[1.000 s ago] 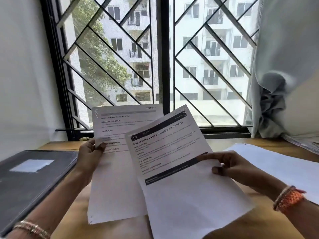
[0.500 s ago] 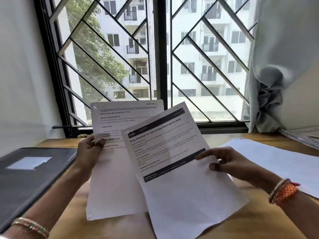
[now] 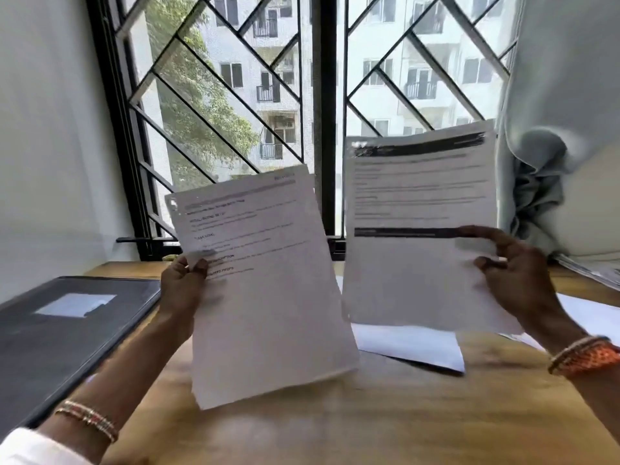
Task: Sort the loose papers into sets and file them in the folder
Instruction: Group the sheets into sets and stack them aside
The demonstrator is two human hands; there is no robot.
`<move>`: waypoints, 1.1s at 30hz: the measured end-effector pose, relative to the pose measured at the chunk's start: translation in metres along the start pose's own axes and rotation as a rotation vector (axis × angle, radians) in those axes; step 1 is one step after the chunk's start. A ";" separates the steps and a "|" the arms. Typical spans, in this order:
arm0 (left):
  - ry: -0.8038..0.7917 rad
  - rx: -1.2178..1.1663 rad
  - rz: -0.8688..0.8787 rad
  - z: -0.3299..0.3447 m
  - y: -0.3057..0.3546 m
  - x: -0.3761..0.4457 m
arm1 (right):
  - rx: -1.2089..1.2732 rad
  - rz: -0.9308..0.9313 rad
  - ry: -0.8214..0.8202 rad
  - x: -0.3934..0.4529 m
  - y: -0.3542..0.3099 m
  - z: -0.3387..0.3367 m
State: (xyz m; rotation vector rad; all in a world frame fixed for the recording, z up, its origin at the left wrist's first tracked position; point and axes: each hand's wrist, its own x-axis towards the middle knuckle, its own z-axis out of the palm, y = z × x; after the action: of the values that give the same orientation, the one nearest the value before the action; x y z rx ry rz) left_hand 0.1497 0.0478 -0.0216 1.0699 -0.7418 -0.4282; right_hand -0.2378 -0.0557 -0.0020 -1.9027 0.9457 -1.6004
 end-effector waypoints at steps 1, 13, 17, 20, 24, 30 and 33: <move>0.022 -0.022 -0.008 -0.002 0.002 0.001 | -0.029 -0.003 0.059 0.003 0.002 -0.011; -0.076 0.073 -0.038 0.044 -0.015 -0.026 | 0.171 0.056 -0.293 -0.046 -0.007 0.078; -0.141 0.102 -0.144 0.036 -0.022 -0.024 | 0.307 0.093 -0.464 -0.062 -0.020 0.095; -0.131 0.137 -0.169 0.024 -0.020 -0.013 | 0.351 0.239 -0.400 -0.056 -0.021 0.095; 0.031 0.225 -0.034 0.000 -0.012 0.009 | -0.219 0.173 -0.454 -0.030 -0.004 0.073; 0.092 0.321 -0.171 -0.023 -0.028 0.020 | -0.921 0.106 -0.963 -0.030 0.010 0.084; 0.125 0.382 -0.170 -0.018 -0.030 0.015 | -1.024 -0.018 -0.944 -0.024 0.006 0.085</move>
State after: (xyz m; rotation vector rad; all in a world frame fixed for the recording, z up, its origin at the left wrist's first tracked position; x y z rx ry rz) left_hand 0.1737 0.0365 -0.0491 1.5121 -0.6367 -0.3670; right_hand -0.1582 -0.0476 -0.0393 -2.8337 1.3528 0.0460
